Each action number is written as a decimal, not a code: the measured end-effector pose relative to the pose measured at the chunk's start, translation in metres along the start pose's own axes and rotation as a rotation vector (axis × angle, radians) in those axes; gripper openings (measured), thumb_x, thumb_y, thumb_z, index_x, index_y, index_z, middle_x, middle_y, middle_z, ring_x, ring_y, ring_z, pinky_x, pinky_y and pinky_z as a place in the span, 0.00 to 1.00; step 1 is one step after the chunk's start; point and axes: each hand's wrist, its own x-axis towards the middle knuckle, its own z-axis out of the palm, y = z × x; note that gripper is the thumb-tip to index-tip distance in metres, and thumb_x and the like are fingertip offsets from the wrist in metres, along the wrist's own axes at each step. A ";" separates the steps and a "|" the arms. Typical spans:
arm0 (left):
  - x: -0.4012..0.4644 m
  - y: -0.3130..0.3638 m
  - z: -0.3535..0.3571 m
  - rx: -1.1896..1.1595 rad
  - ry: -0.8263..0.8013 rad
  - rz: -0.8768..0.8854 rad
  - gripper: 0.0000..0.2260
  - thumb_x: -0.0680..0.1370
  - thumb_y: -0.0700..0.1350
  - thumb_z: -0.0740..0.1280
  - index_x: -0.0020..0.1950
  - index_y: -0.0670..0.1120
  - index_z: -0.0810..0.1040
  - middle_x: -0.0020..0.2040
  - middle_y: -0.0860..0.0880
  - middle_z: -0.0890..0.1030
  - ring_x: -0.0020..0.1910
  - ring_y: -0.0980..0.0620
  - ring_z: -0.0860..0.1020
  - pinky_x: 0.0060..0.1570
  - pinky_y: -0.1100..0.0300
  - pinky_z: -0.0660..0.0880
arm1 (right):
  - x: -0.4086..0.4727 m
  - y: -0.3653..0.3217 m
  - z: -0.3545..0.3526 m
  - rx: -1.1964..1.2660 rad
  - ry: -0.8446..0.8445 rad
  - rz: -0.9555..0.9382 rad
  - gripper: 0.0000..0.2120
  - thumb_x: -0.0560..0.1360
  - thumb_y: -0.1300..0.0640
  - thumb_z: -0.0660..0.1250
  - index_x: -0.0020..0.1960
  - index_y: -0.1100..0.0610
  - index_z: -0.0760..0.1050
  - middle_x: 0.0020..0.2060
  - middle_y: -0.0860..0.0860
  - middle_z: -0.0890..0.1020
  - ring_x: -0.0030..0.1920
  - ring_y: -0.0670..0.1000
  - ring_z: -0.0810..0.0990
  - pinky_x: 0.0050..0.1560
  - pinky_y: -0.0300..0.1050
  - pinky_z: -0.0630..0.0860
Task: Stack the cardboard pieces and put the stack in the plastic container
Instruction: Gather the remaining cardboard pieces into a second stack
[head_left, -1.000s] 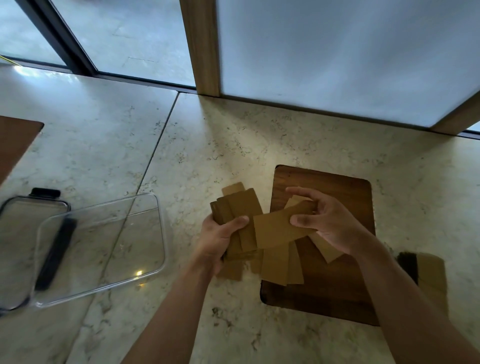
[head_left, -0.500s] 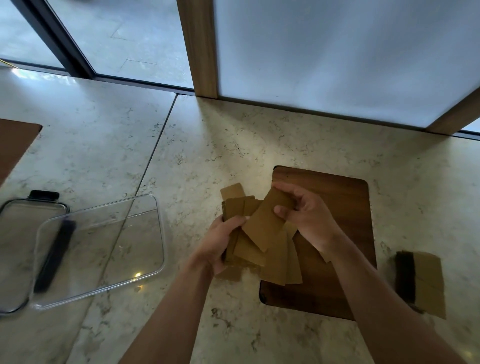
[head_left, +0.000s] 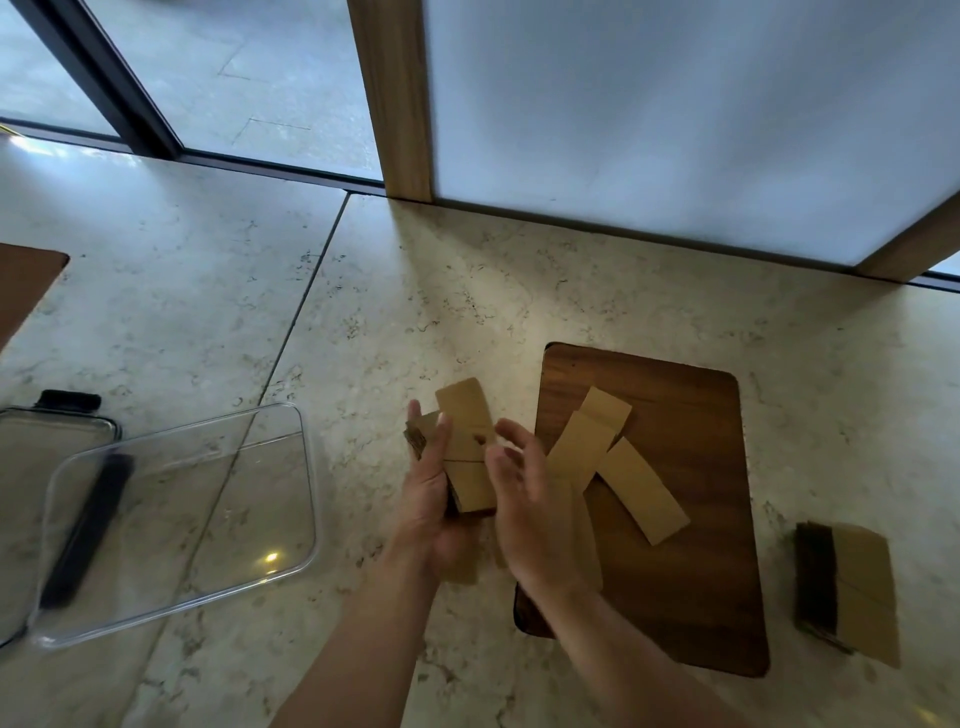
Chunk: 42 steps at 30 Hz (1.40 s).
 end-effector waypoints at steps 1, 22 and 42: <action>0.002 -0.001 0.000 -0.047 0.026 0.046 0.21 0.75 0.51 0.73 0.68 0.60 0.80 0.60 0.40 0.85 0.50 0.42 0.86 0.46 0.45 0.85 | 0.000 0.008 0.013 -0.043 0.030 -0.056 0.21 0.78 0.35 0.59 0.66 0.44 0.72 0.57 0.45 0.81 0.55 0.44 0.82 0.56 0.48 0.81; 0.021 0.034 -0.021 0.430 0.287 0.354 0.28 0.68 0.50 0.79 0.67 0.52 0.76 0.43 0.46 0.86 0.38 0.47 0.85 0.39 0.47 0.84 | 0.091 0.000 0.001 -0.259 0.122 0.213 0.14 0.77 0.50 0.72 0.59 0.55 0.77 0.50 0.47 0.84 0.48 0.47 0.82 0.51 0.46 0.82; 0.014 0.002 0.033 0.569 0.045 0.062 0.31 0.67 0.43 0.79 0.69 0.51 0.75 0.66 0.31 0.78 0.49 0.43 0.83 0.41 0.50 0.84 | 0.100 -0.005 -0.149 -0.195 0.298 0.042 0.16 0.75 0.54 0.74 0.60 0.52 0.72 0.48 0.45 0.79 0.47 0.46 0.81 0.38 0.36 0.77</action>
